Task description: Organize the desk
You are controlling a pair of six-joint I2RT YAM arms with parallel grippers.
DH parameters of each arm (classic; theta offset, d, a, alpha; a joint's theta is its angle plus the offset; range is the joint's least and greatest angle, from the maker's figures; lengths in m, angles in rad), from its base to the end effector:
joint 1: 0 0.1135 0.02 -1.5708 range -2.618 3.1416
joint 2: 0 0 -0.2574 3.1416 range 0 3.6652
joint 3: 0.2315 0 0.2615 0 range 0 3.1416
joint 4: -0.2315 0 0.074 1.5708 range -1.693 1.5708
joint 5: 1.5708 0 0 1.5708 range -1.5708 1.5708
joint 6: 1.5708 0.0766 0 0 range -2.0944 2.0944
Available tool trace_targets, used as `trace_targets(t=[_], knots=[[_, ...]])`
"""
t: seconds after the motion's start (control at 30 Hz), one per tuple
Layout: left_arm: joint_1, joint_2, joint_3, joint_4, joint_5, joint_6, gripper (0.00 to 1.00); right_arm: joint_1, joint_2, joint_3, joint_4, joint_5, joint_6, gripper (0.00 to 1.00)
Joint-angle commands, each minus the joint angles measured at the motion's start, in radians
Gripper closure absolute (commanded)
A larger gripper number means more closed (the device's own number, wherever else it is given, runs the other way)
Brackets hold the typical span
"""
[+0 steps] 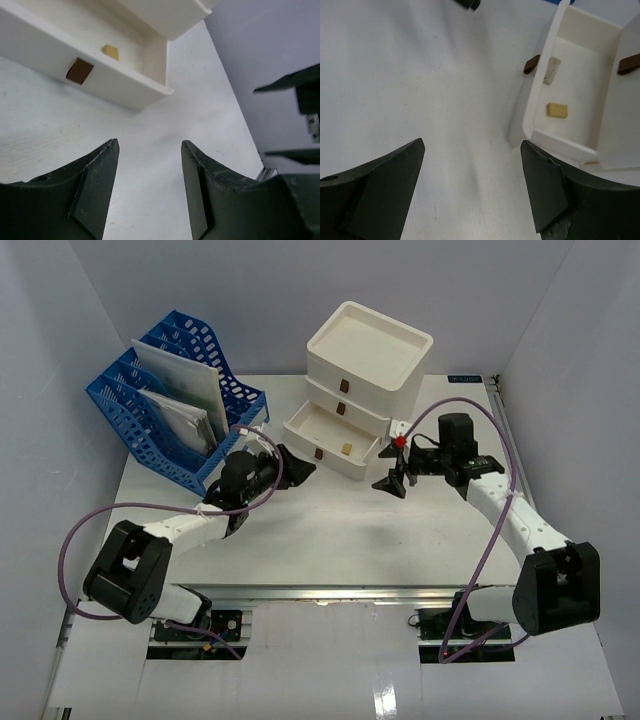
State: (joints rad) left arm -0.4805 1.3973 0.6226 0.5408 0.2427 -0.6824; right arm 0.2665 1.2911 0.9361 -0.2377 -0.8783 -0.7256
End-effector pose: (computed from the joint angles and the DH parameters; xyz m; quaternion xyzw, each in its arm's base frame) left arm 0.2963 -0.1752 0.1975 -0.0039 0.7826 -0.4173 0.4619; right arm 0.2839 0.1386 0.2600 -0.5560 0.6076 0.2687 0.4995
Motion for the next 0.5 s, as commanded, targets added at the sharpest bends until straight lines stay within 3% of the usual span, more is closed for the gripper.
trace_targets(t=[0.0, 0.2, 0.47], knots=[[0.002, 0.014, -0.091, 0.105, 0.011, 0.028, 0.36, 0.069, 0.107, 0.260, 0.061, 0.216, 0.143, 0.15], [0.012, 0.174, -0.074, 0.184, 0.011, 0.035, 0.35, 0.089, 0.288, 0.586, 0.104, 0.400, 0.280, 0.10], [0.044, 0.368, 0.052, 0.239, 0.025, 0.024, 0.36, 0.089, 0.485, 0.768, 0.123, 0.476, 0.292, 0.10]])
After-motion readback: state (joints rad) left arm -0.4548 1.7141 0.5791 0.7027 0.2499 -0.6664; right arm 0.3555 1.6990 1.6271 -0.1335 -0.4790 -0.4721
